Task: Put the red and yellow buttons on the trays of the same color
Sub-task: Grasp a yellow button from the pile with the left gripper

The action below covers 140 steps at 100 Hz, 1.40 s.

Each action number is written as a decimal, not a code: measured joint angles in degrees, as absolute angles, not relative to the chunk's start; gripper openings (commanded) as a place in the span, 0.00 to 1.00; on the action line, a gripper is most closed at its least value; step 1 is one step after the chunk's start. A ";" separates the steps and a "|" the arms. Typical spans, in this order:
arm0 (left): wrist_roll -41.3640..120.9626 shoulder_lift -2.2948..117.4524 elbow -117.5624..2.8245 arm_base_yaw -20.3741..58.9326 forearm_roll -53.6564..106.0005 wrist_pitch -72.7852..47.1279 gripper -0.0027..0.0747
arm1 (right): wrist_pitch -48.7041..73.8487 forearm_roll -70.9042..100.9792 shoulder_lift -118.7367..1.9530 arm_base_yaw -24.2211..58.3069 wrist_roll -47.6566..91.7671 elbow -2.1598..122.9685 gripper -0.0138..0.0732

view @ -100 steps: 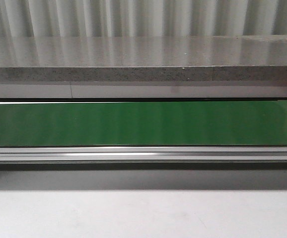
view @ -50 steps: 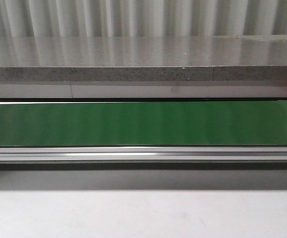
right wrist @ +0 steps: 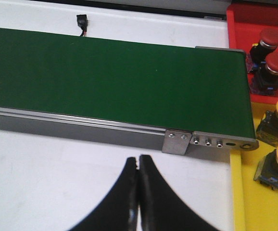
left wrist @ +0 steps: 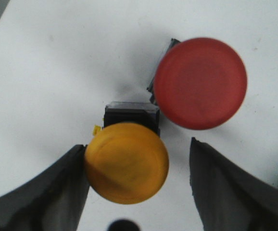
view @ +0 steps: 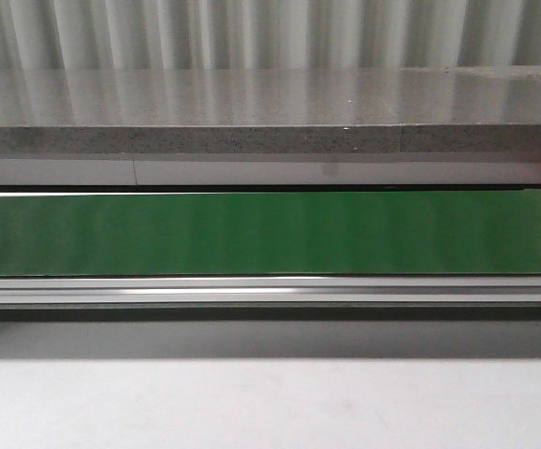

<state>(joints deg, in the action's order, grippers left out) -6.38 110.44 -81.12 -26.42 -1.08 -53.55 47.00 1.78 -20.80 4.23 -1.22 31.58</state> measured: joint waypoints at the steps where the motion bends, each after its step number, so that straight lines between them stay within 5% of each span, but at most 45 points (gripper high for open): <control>1: -6.38 110.44 -81.12 -26.42 -1.08 -53.43 0.59 | 47.00 1.78 -20.80 4.23 -1.22 31.58 0.08; 30: -6.38 110.44 -81.12 -26.42 -1.17 -51.48 0.58 | 47.00 1.78 -20.80 4.23 -1.22 31.58 0.08; 64: -6.42 110.44 -81.12 -26.42 -1.20 -51.48 0.35 | 47.00 1.78 -20.80 4.23 -1.22 31.58 0.08; 140: -5.32 95.11 -81.12 -23.95 -1.46 -60.45 0.34 | 47.00 1.78 -20.80 4.23 -1.22 31.58 0.08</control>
